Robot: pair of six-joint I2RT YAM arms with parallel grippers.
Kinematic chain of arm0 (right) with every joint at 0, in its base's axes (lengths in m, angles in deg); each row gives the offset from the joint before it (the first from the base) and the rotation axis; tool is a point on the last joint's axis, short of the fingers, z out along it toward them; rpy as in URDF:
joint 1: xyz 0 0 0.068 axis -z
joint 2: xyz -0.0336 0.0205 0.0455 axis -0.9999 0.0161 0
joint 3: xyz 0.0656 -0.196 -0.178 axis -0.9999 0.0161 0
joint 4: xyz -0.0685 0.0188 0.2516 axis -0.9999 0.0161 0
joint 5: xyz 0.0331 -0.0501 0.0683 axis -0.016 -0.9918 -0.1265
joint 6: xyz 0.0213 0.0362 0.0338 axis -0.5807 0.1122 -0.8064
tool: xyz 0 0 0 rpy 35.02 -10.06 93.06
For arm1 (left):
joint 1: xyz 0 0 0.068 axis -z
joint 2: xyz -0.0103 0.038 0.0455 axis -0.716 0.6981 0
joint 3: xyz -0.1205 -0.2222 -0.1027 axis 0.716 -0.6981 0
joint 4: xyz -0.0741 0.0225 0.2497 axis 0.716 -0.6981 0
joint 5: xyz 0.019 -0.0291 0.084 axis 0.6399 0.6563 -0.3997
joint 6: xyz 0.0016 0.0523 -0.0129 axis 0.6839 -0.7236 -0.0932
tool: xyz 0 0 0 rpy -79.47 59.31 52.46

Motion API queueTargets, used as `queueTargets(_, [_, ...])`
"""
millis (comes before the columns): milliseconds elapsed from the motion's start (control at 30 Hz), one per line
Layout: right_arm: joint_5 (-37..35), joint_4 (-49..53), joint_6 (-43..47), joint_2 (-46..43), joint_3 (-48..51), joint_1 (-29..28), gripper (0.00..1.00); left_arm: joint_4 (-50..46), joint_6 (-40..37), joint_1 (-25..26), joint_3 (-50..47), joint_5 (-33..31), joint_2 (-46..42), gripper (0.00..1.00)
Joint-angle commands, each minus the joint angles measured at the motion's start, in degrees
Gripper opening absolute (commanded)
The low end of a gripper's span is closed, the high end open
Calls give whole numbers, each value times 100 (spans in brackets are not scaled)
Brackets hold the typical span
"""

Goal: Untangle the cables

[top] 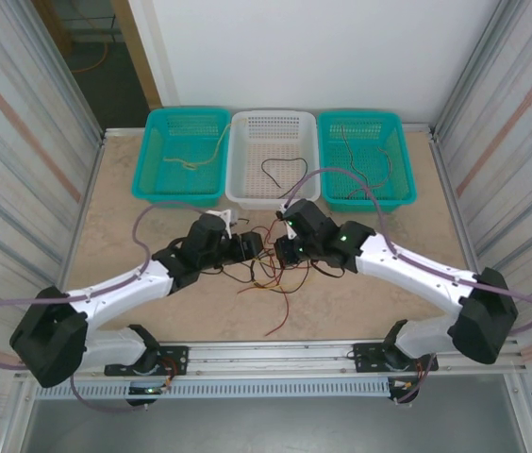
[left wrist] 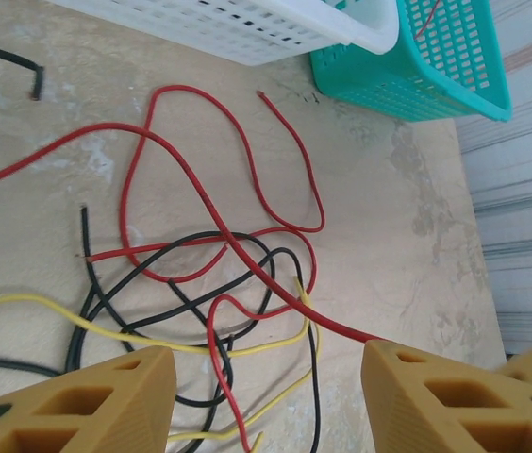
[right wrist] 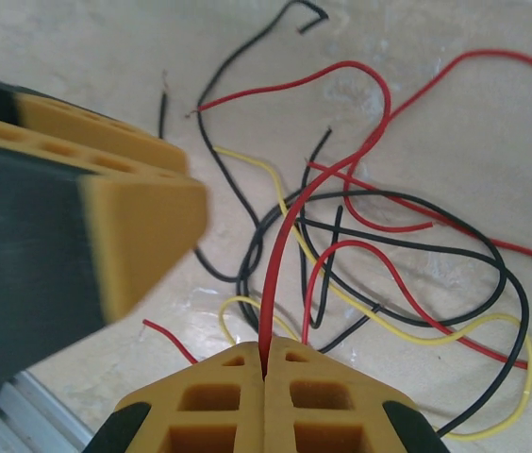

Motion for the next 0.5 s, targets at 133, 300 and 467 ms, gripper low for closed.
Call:
queueTargets(133, [-211,31,246,-875,-250,-178,0,255,-241,197,385,206,301,54])
queueTargets(300, [-458,-7,389,-1434,-398,-316,0,77,-310,251,476,101,364,52])
queueTargets(467, [-884,228,585,-1718,-678,-321,0,68,-283,251,461,84,363,51])
